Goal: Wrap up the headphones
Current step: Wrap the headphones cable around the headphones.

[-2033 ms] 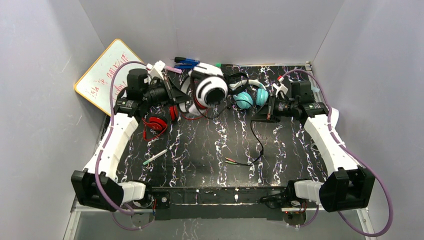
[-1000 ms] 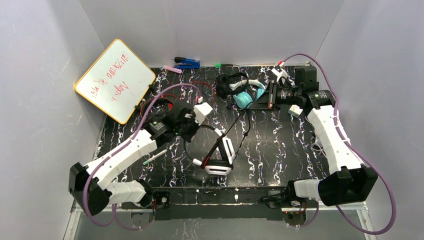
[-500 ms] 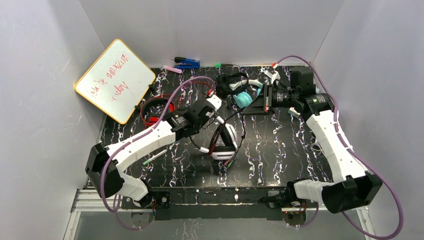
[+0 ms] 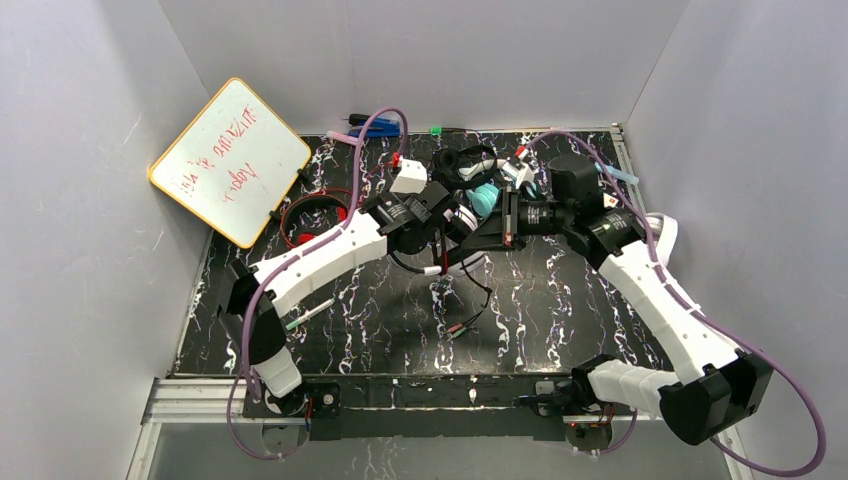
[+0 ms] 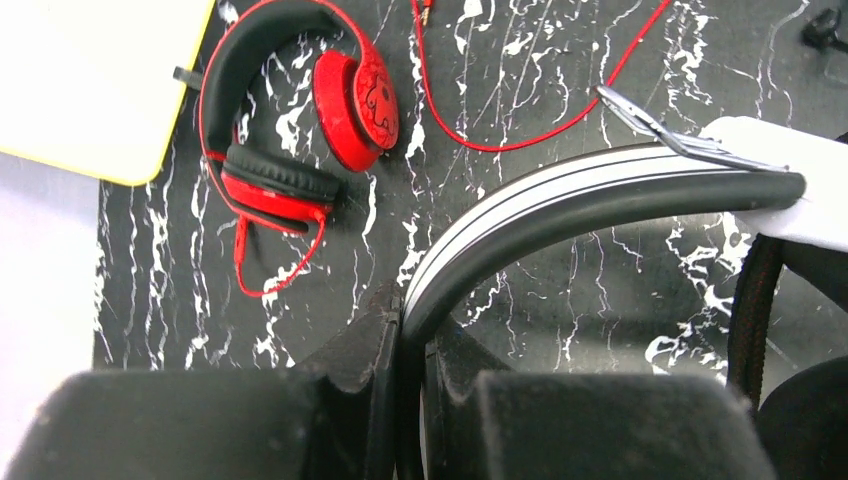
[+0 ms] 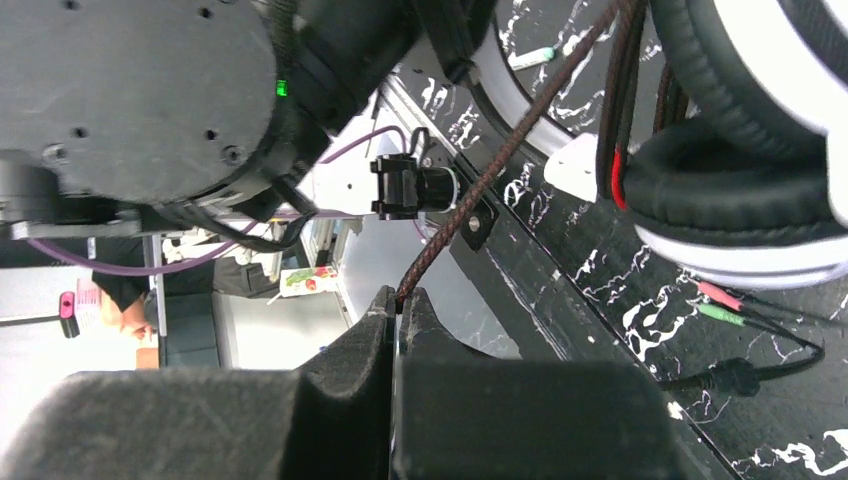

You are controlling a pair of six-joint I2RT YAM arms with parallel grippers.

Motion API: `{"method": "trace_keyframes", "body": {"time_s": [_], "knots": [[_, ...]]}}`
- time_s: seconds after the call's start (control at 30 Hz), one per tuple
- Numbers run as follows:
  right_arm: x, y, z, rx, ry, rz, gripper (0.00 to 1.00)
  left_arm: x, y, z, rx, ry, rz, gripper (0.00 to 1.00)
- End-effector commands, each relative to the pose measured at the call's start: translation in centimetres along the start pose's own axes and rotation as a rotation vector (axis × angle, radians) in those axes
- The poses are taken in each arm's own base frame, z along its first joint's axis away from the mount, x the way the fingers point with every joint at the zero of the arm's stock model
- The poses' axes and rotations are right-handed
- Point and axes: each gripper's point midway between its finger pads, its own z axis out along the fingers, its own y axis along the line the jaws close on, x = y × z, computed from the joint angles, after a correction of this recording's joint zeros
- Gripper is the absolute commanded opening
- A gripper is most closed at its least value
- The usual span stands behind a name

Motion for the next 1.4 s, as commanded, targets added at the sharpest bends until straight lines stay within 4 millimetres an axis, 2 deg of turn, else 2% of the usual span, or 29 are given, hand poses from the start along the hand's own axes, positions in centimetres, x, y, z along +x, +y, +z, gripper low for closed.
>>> {"method": "trace_keyframes", "body": {"time_s": [0.0, 0.1, 0.2, 0.4, 0.6, 0.7, 0.83, 0.97, 1.1, 1.2, 1.37], "knots": [[2.3, 2.4, 0.2, -0.092, 0.049, -0.049, 0.01, -1.0, 3.2, 0.0, -0.196, -0.023, -0.253, 0.00], [3.3, 1.3, 1.3, -0.076, 0.064, -0.055, 0.02, -1.2, 1.2, -0.3, -0.089, 0.014, -0.330, 0.00], [4.3, -0.2, 2.3, -0.040, 0.077, -0.057, 0.07, -1.8, 0.1, -0.9, 0.013, 0.013, -0.427, 0.00], [5.4, -3.1, 3.1, 0.034, 0.073, -0.064, 0.08, -3.1, 0.8, -2.3, 0.099, 0.004, -0.571, 0.00], [5.2, -5.1, 3.3, 0.101, 0.033, -0.090, 0.15, -3.3, 1.1, -3.5, 0.163, 0.001, -0.593, 0.00], [4.8, -5.1, 3.3, 0.104, 0.013, -0.111, 0.21, -3.3, 1.6, -4.0, 0.173, -0.001, -0.577, 0.00], [3.8, -3.9, 3.1, 0.074, -0.022, -0.151, 0.28, -3.8, 2.7, -4.8, 0.166, -0.002, -0.549, 0.00], [3.2, -2.2, 2.3, 0.036, -0.070, -0.207, 0.40, -5.0, 3.7, -5.9, 0.168, -0.020, -0.545, 0.00], [3.1, -1.3, 1.4, 0.024, -0.107, -0.256, 0.50, -6.2, 4.5, -7.1, 0.191, -0.039, -0.554, 0.00], [3.3, -1.4, 0.7, 0.032, -0.130, -0.303, 0.60, -7.2, 5.2, -8.1, 0.209, -0.054, -0.561, 0.00], [3.2, -2.1, -0.6, 0.078, -0.204, -0.396, 0.83, -8.5, 6.5, -9.8, 0.228, -0.073, -0.552, 0.00]]}}
